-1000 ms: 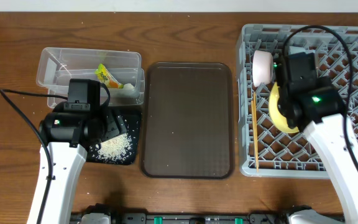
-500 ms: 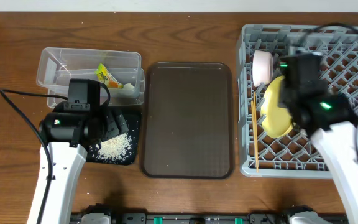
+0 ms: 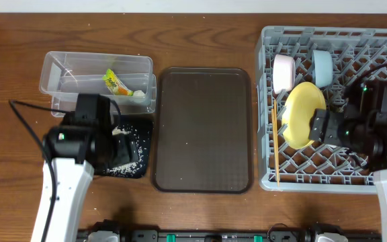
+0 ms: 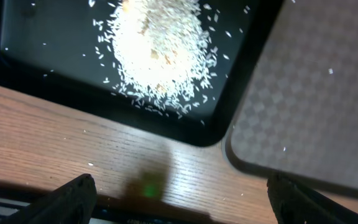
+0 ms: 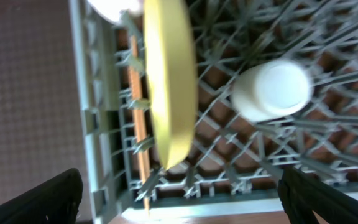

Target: Sort waste into correct bins and load items into the dishwasher rack

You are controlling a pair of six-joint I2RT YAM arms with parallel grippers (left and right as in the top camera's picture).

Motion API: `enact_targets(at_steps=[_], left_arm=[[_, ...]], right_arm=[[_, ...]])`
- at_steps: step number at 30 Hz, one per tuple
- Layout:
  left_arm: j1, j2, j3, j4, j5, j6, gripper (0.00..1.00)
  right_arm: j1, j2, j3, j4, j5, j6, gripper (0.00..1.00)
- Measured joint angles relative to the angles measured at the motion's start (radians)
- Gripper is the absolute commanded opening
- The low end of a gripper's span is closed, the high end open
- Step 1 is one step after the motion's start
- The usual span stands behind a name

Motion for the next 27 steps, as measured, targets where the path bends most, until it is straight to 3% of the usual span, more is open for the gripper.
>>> enact_targets(at_steps=[3, 6, 14, 27], left_arm=[[-0.036, -0.119, -0.040, 0.019, 0.010, 0.011, 0.91], [-0.078, -0.267, -0.055, 0.043, 0.018, 0.017, 1.00], [-0.100, -0.507, -0.061, 0.127, 0.021, -0.003, 0.99], [-0.100, -0.520, -0.072, 0.127, 0.021, -0.020, 0.99]], right_arm=[[0.001, -0.076, -0.087, 0.056, -0.031, 0.008, 0.99], [0.008, -0.208, -0.212, 0.154, -0.036, 0.018, 0.99], [0.027, -0.602, -0.450, 0.261, 0.006, 0.061, 0.99], [0.027, -0.657, -0.474, 0.078, 0.011, 0.079, 0.99]])
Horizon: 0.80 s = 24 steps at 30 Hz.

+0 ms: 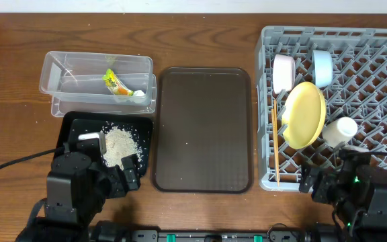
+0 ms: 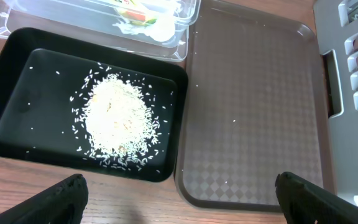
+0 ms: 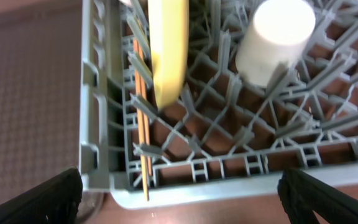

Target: Sort waste into correct bins and load items into the dishwasher rack

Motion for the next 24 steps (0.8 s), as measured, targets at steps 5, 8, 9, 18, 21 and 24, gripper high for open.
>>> enact_targets(at_steps=[5, 8, 9, 18, 21, 24], left_arm=[[0.000, 0.000, 0.000, 0.000, 0.000, 0.000, 0.99], [0.000, 0.000, 0.000, 0.000, 0.000, 0.000, 0.99], [0.000, 0.000, 0.000, 0.000, 0.000, 0.000, 0.98], [0.000, 0.000, -0.001, 0.000, 0.000, 0.000, 0.98], [0.000, 0.000, -0.002, 0.000, 0.000, 0.000, 0.98], [0.000, 0.000, -0.002, 0.000, 0.000, 0.000, 0.98]], right_arm=[[0.000, 0.000, 0.000, -0.023, 0.002, 0.000, 0.99], [0.000, 0.000, -0.001, -0.030, 0.006, 0.000, 0.99], [0.000, 0.000, -0.001, -0.022, 0.010, 0.000, 0.99], [0.068, -0.181, -0.167, 0.422, 0.024, -0.005, 0.99], [0.087, -0.289, -0.328, 0.655, 0.022, -0.008, 0.99], [0.106, -0.381, -0.477, 0.877, 0.018, -0.014, 0.99]])
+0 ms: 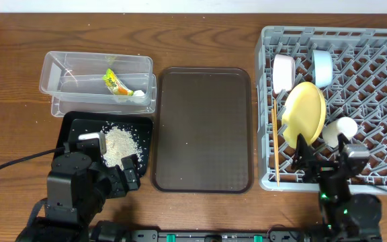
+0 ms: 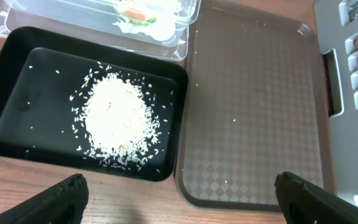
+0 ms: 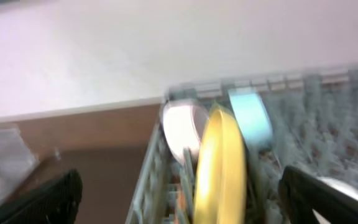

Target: Sort waste into correct bins and load items into the dishwasher rack

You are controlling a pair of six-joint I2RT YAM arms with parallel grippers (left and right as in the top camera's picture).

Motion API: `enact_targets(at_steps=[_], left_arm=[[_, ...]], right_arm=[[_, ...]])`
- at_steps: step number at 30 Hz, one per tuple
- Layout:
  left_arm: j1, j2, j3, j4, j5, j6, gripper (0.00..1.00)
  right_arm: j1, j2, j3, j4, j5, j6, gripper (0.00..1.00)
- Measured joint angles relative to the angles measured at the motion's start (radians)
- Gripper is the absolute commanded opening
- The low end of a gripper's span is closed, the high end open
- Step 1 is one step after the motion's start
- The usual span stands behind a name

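Note:
The grey dishwasher rack (image 1: pixel 381 40) on the right holds an upright yellow plate (image 1: pixel 304 114), a pink bowl (image 1: pixel 284 70), a blue bowl (image 1: pixel 322 66), a white cup (image 1: pixel 336 130) and chopsticks (image 1: pixel 273 134). On the left, a clear bin (image 1: pixel 66 84) contains a wrapper (image 1: pixel 116 82), and a black bin (image 1: pixel 79 128) holds a rice pile (image 2: pixel 118 118). My left gripper (image 1: pixel 113 176) (image 2: pixel 179 205) is open, back at the near edge, looking down on the black bin. My right gripper (image 1: pixel 322 161) (image 3: pixel 182 205) is open at the rack's near edge, facing the plate (image 3: pixel 221 162), holding nothing.
A brown tray (image 1: pixel 203 128) lies between the bins and the rack, with only a few rice grains on it. Both arm bases sit at the table's near edge. A pale wall (image 3: pixel 166 43) rises behind the table.
The right wrist has tipped up: its camera looked down on the rack's front edge and now looks level along the rack toward the wall. The left arm has not moved.
First my left gripper hung low over the rice in the black bin, and my right gripper was over the rack beside the yellow plate and white cup. Then both stood open, drawn back to the near edge. Now the right one also faces forward.

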Motion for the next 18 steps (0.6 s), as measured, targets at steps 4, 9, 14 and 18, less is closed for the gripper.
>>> enact_targets(at_steps=[4, 9, 14, 18], left_arm=[[0.000, 0.000, 0.000, 0.000, 0.000, 0.000, 0.98], [0.000, 0.000, 0.000, 0.000, 0.000, 0.000, 0.98], [0.000, 0.001, -0.002, -0.001, 0.003, 0.000, 0.98], [0.000, 0.001, -0.002, -0.001, 0.003, 0.000, 0.98]], right_arm=[[0.008, -0.065, -0.135, 0.216, 0.002, -0.031, 0.99], [0.008, -0.068, -0.244, 0.156, 0.010, -0.055, 0.99], [0.008, -0.062, -0.254, 0.150, 0.009, -0.059, 0.99], [0.008, -0.062, -0.254, 0.149, 0.009, -0.059, 0.99]])
